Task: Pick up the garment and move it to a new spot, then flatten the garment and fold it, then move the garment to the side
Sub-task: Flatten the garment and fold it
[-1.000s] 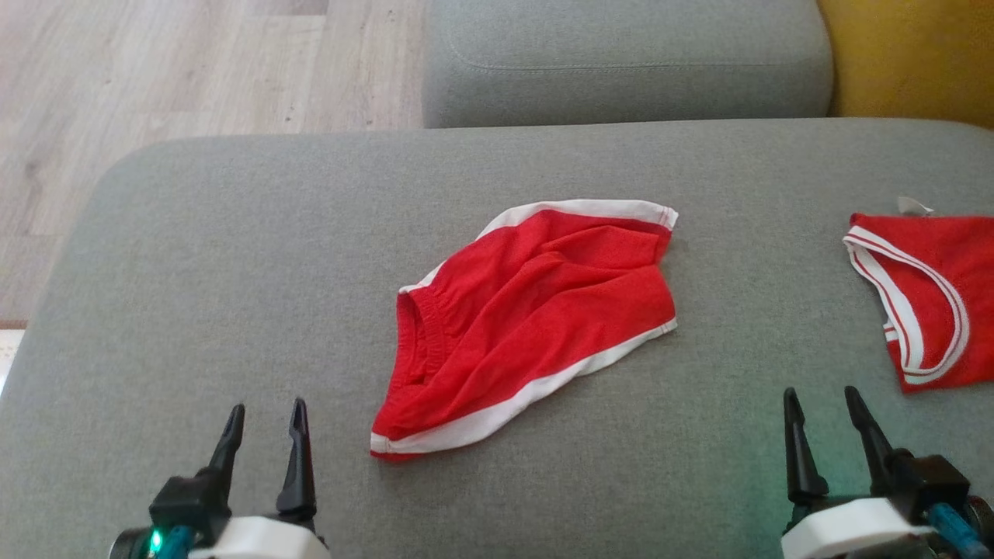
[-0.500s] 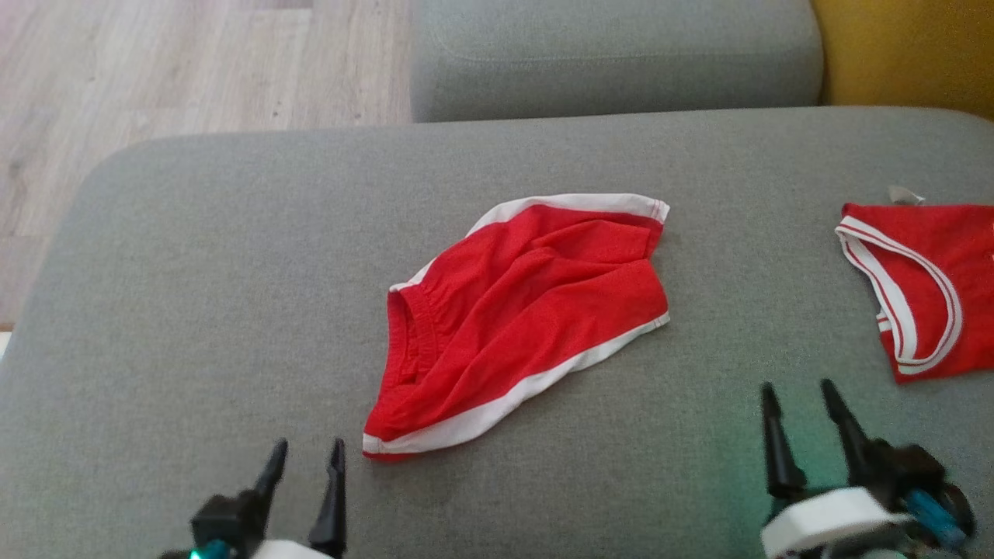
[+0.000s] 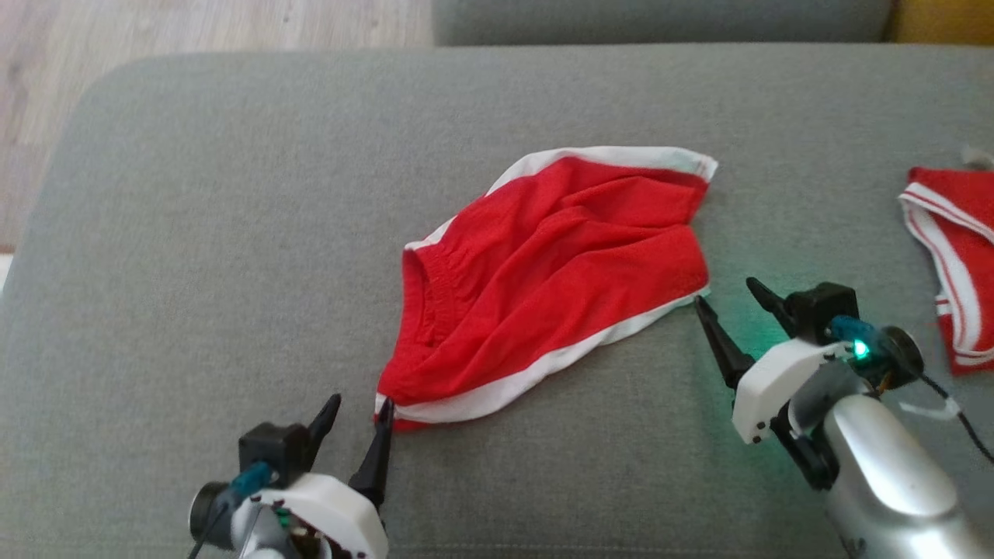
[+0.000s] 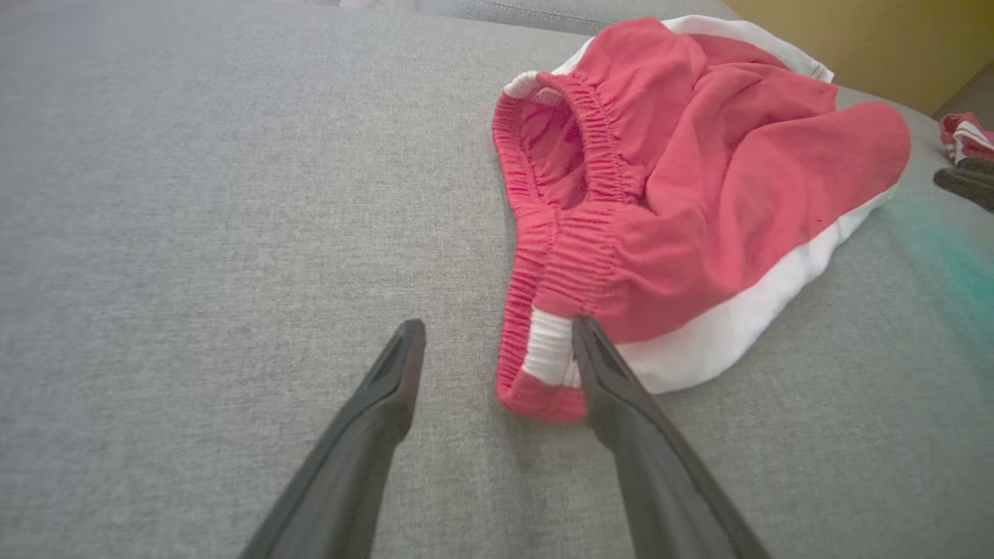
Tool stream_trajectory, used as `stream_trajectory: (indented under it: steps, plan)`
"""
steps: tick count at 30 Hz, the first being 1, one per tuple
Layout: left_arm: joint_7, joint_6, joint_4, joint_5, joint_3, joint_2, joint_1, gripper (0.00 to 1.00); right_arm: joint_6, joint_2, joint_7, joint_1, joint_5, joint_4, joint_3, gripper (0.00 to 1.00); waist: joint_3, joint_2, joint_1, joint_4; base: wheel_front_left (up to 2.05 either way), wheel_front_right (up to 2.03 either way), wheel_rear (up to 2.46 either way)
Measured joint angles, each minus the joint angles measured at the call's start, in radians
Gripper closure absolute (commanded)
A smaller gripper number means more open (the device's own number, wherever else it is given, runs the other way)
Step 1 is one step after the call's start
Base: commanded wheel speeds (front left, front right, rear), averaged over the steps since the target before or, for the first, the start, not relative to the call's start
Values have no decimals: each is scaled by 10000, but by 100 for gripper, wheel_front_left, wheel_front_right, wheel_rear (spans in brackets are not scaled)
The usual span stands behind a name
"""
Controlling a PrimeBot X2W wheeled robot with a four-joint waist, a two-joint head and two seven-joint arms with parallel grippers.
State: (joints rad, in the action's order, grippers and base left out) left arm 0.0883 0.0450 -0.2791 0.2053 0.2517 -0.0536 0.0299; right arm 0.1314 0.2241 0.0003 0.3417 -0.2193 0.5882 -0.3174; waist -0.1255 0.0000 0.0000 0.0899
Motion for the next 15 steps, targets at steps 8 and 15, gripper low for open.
stream_trajectory:
  steps: [8,15]
  plan:
    - [-257,81,107,111,393,8,-329,0,0,437,-6,1039,-610,984,-915,0,-649,0,1,385,0,0,0]
    - [-546,270,395,286,823,-4,-384,0,0,500,-50,1439,-1421,1482,-1910,0,-809,0,0,549,0,0,0]
